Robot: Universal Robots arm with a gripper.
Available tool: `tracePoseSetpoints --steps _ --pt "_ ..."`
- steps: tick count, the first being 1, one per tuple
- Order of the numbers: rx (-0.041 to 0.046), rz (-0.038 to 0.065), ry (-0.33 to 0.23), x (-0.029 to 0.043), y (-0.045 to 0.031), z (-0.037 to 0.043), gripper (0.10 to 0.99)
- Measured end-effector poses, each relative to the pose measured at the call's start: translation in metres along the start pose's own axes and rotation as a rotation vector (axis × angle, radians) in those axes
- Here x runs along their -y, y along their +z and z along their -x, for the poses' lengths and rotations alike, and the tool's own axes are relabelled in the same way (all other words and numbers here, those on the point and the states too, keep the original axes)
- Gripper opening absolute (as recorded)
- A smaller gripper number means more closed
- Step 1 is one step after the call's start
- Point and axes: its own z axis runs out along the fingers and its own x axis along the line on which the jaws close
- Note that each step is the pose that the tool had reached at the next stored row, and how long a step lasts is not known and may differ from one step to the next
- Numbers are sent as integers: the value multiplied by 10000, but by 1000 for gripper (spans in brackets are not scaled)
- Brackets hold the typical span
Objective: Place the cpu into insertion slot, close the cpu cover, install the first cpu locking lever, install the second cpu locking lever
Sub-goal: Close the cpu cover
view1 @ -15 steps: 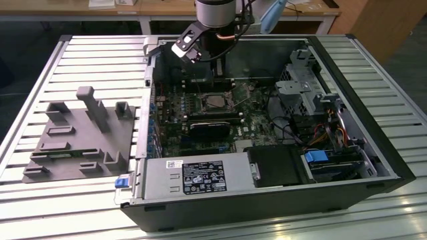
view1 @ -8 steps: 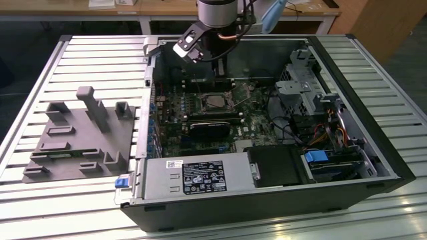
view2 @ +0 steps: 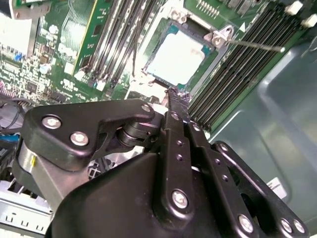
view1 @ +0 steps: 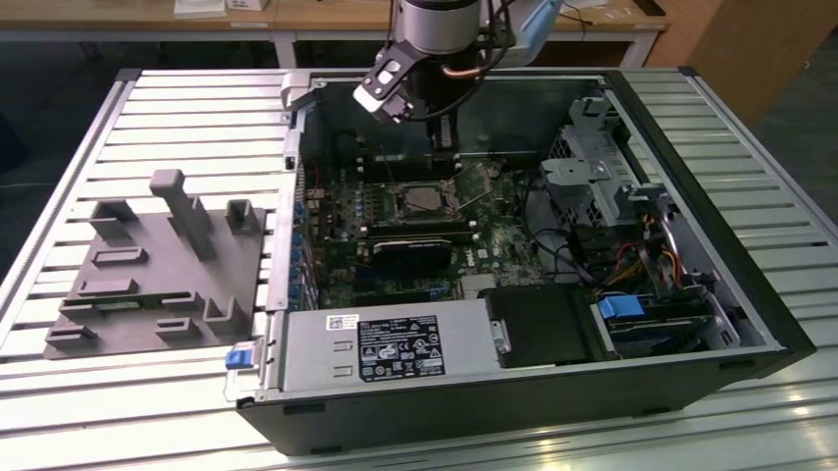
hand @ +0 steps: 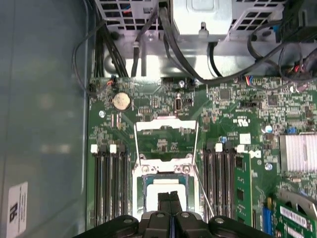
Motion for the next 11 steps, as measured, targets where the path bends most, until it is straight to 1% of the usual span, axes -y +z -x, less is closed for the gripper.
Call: tracePoseSetpoints --steps 11 --pt "0 0 0 -184 17 -6 102"
